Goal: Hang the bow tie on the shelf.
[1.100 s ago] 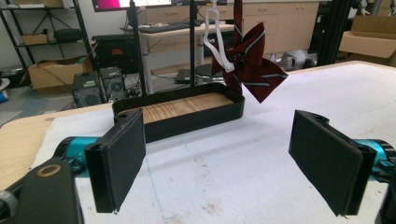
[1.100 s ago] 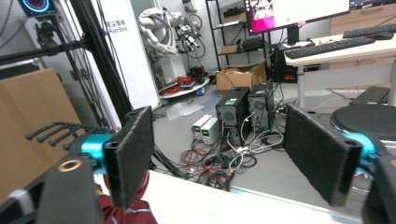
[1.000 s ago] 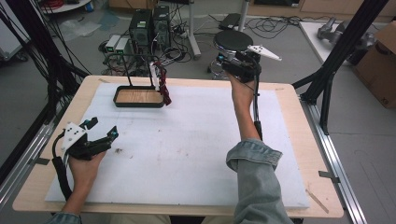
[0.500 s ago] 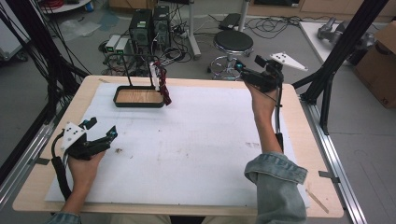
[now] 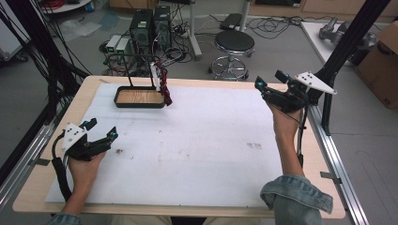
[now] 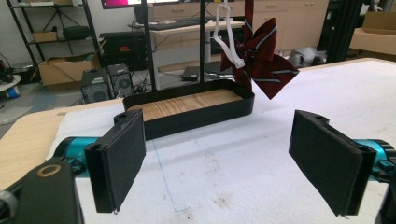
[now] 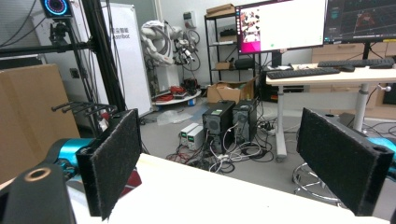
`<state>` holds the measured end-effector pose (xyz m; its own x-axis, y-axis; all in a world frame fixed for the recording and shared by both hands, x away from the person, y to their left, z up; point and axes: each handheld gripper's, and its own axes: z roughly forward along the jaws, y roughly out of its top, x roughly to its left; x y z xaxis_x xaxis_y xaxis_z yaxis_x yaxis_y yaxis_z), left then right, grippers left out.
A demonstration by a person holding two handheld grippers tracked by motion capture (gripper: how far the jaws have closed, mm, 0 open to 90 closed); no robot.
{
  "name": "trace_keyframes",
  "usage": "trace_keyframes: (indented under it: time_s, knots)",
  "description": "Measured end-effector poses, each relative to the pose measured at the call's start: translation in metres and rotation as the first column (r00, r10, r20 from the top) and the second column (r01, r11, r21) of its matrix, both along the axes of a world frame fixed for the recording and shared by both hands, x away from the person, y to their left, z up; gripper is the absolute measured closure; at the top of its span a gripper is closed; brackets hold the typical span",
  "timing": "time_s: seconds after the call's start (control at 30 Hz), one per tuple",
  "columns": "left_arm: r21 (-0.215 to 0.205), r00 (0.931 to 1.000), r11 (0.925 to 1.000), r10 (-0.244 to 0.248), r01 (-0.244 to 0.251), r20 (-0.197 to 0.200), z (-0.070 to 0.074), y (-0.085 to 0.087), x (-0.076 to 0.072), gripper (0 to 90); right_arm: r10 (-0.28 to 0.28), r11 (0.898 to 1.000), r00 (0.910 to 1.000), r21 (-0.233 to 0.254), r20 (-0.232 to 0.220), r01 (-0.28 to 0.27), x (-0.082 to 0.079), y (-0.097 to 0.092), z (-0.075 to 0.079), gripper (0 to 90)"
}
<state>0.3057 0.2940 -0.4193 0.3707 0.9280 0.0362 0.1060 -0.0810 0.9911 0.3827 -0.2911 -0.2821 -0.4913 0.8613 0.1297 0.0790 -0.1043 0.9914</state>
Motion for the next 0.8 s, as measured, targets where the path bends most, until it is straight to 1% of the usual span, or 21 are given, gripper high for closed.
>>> trace_keyframes:
  time_s: [0.07,0.13,0.3,0.33,0.47,0.6,0.63,0.7,0.73,0.8]
  knots:
    - [-0.001,1.0,1.0,0.002,-0.002,0.0,0.0,-0.001,0.0,19.0,-0.005,1.0,1.0,0.003,0.004,0.005,-0.008,-0.004,-0.004,13.1]
    - [0.0,1.0,1.0,0.001,-0.001,0.0,0.0,0.0,-0.001,19.0,-0.011,1.0,0.9998,-0.005,0.017,0.011,-0.015,-0.008,-0.008,13.1]
    - [0.001,1.0,1.0,0.004,-0.004,0.0,0.0,-0.001,-0.001,19.0,-0.016,1.0,0.9998,0.0,0.009,0.016,-0.032,-0.016,-0.024,13.0]
    - [0.001,1.0,1.0,0.006,-0.006,0.0,0.0,0.0,-0.001,19.0,-0.016,1.0,0.9998,0.001,0.014,0.016,-0.035,-0.018,-0.026,13.0]
    - [0.007,1.0,0.9999,0.008,-0.008,-0.005,-0.001,0.0,-0.001,19.0,-0.03,0.999,0.9995,0.027,0.011,0.03,-0.051,-0.027,-0.041,12.6]
    - [0.01,0.9999,0.9999,0.012,-0.012,-0.004,-0.001,-0.001,-0.002,19.0,-0.038,0.999,0.9993,0.032,0.0,0.038,-0.063,-0.032,-0.056,12.3]
    - [0.009,0.9999,0.9999,0.013,-0.013,-0.005,-0.001,-0.001,-0.002,19.0,-0.039,0.999,0.9992,0.024,-0.006,0.039,-0.067,-0.033,-0.06,12.3]
    - [0.01,0.9999,0.9999,0.013,-0.013,-0.008,-0.001,-0.001,-0.002,19.0,-0.047,0.999,0.9989,0.022,0.002,0.047,-0.074,-0.035,-0.068,12.3]
    - [0.009,0.9999,0.9999,0.013,-0.013,-0.007,-0.002,-0.001,-0.002,19.0,-0.048,0.999,0.9988,0.022,-0.008,0.048,-0.076,-0.035,-0.071,12.3]
    - [0.013,0.9999,0.9998,0.013,-0.013,-0.007,-0.002,-0.002,-0.002,19.0,-0.052,0.999,0.9986,0.011,-0.013,0.052,-0.079,-0.036,-0.078,12.3]
